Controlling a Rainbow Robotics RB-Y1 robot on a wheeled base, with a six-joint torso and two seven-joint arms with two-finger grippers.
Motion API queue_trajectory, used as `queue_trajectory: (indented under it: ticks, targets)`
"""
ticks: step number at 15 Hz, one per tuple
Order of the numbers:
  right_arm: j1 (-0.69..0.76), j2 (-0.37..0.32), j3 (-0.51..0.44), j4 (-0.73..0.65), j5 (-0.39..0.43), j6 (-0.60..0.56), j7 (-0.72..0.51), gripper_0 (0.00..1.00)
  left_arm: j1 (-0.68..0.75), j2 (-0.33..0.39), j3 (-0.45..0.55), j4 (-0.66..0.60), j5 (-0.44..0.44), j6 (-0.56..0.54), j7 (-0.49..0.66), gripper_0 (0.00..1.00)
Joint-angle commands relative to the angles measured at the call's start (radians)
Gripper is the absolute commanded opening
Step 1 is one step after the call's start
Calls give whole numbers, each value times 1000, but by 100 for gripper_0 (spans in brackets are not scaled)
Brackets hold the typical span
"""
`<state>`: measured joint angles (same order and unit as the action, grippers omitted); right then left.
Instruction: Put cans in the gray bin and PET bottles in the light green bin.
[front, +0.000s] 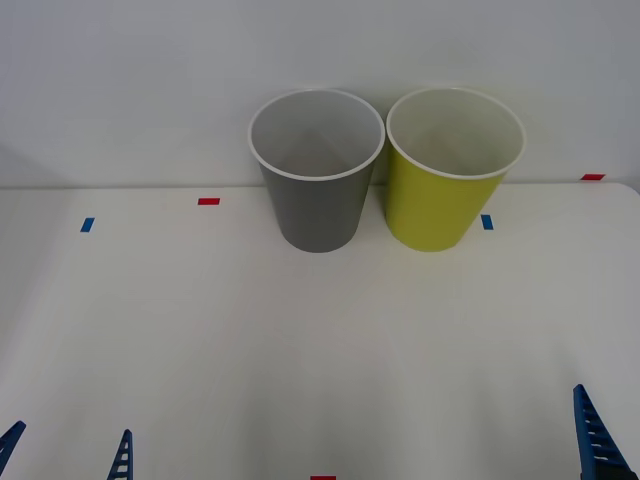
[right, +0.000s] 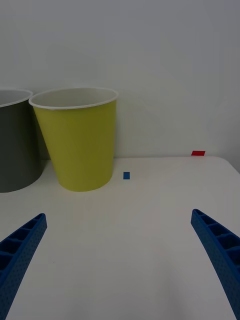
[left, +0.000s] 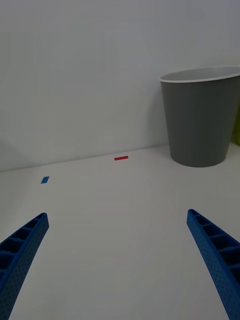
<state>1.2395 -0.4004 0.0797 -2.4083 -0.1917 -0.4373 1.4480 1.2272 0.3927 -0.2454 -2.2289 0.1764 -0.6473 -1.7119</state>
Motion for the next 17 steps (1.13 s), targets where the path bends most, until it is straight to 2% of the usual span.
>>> queue_trajectory:
  ticks: [1, 17]
  targets:
    - [0, 0, 0, 0, 0, 0, 0, 100, 0, 0, 0, 0, 0, 0, 0, 95]
    - [0, 0, 0, 0, 0, 0, 0, 100, 0, 0, 0, 0, 0, 0, 0, 95]
